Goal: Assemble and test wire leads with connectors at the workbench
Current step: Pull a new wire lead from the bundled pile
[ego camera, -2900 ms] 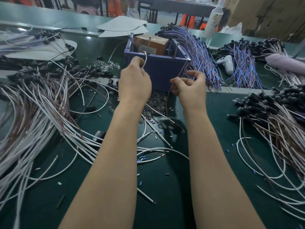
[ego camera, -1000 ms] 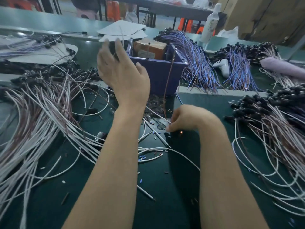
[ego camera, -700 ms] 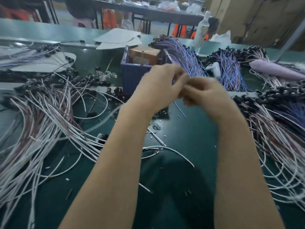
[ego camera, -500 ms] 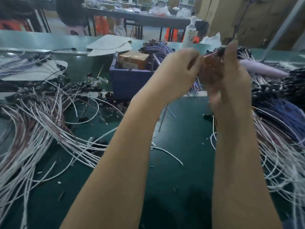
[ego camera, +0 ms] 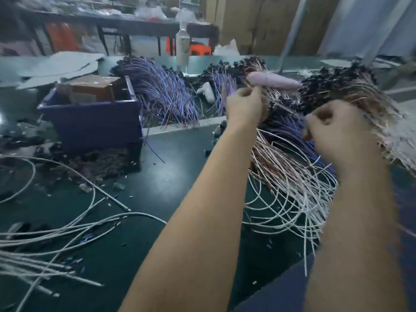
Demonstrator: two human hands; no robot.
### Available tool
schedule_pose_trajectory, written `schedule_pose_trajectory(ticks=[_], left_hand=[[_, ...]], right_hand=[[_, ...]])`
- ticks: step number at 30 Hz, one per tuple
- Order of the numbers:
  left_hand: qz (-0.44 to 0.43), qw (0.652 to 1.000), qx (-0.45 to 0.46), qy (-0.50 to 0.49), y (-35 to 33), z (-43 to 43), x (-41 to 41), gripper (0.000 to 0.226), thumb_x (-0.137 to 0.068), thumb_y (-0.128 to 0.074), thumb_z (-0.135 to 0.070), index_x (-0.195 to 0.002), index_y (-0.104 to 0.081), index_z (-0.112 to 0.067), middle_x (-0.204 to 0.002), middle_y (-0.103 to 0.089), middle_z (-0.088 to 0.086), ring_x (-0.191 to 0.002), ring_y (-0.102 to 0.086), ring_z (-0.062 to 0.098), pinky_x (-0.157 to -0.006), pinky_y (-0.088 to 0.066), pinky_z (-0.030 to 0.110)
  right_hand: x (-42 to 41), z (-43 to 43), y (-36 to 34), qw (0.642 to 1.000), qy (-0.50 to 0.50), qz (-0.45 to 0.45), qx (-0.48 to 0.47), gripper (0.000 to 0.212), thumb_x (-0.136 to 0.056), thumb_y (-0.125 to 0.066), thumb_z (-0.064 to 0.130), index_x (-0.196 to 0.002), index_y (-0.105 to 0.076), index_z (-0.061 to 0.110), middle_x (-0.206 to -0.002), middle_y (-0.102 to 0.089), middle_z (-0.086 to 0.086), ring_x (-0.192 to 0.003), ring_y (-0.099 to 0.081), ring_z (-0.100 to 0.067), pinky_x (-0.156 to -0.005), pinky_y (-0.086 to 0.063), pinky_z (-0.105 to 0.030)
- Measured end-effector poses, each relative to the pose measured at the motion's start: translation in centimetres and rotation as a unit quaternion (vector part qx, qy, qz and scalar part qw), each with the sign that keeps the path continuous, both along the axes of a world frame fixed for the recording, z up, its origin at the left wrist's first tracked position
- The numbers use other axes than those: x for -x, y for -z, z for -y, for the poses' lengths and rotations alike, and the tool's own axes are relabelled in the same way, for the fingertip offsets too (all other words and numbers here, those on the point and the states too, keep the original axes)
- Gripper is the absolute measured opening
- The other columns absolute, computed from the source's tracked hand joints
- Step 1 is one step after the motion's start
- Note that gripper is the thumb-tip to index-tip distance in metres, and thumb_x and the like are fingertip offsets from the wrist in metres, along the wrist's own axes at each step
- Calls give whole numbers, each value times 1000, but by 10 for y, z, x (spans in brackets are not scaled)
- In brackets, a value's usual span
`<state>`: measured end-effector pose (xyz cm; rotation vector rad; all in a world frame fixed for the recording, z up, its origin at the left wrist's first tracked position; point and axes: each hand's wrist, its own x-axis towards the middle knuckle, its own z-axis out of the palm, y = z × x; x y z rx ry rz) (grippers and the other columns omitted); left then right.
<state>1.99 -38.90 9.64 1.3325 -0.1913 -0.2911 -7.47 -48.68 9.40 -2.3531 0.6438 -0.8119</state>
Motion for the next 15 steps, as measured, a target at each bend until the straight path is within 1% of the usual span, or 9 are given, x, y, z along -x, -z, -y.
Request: schedule_pose_trajectory(ticks=[1, 2, 4, 5, 6, 8, 10, 12, 15], left_hand=[[-100, 995, 18, 10, 11, 5, 6, 15, -96, -47, 0, -83, -54, -5, -70, -56, 7, -57, -55, 12, -47, -44, 19], [-135, 990, -7, 42, 35, 16, 5, 10, -94, -46, 3, -91, -54, -1, -81, -60, 14, -69, -62, 19, -50, -49, 20], [-135, 988, -65, 45, 73, 34, 9, 11, -91, -50, 1, -100, -55, 5, -106, -64, 27, -93, -65, 31, -76, -58, 32], [-126, 988, -81, 35, 81, 42, 8, 4, -89, -52, -1, -91, -55, 0, -107, -64, 29, -92, -63, 31, -89, -55, 42], [-119, 987, -102, 33, 87, 45, 5, 7, -87, -52, -3, -80, -54, -5, -101, -65, 28, -90, -62, 31, -94, -51, 47], [-92, 987, -131, 31, 96, 46, 7, 19, -86, -50, -7, -68, -49, -13, -89, -63, 19, -95, -65, 35, -94, -51, 48], [-75, 986, -144, 39, 97, 42, 5, 19, -88, -49, -11, -70, -50, -17, -99, -66, 19, -105, -63, 36, -96, -50, 47], [-60, 990, -120, 35, 89, 34, 5, 17, -88, -47, -10, -76, -55, -18, -101, -66, 17, -97, -63, 33, -95, -50, 47], [-29, 997, -73, -3, 76, 9, 2, 15, -90, -45, -8, -88, -59, -15, -89, -63, 9, -79, -55, 22, -79, -49, 38]], right_hand=[[-6, 3, 17, 998, 21, -62, -10, 9, -93, -56, 24, -94, -59, 15, -89, -65, -6, -78, -53, -25, -72, -37, -30], [-12, 9, 39, 992, 35, -121, -16, 11, -93, -57, 22, -97, -61, 13, -96, -65, -11, -82, -52, -25, -72, -36, -29], [-20, 12, 75, 979, 57, -191, -43, 14, -92, -57, 19, -102, -63, 11, -104, -66, -13, -90, -56, -29, -72, -37, -29], [-21, 12, 87, 975, 75, -204, -52, 13, -91, -58, 18, -102, -63, 13, -105, -66, -12, -92, -57, -29, -72, -38, -29], [-23, 15, 96, 974, 87, -203, -50, 11, -90, -58, 17, -100, -63, 16, -105, -66, -11, -90, -56, -28, -72, -38, -29], [-27, 17, 105, 972, 110, -202, -47, 8, -89, -58, 15, -95, -61, 20, -103, -66, -9, -86, -52, -26, -72, -39, -31], [-29, 14, 103, 974, 115, -188, -44, 9, -88, -57, 15, -93, -60, 22, -104, -65, -8, -92, -56, -28, -77, -46, -36], [-29, 5, 95, 983, 115, -140, -31, 12, -88, -57, 16, -98, -62, 20, -108, -64, -9, -100, -57, -31, -83, -48, -39], [-31, -25, 76, 997, 72, -13, -19, 15, -90, -55, 17, -101, -64, 14, -106, -64, -11, -99, -58, -30, -79, -42, -32]])
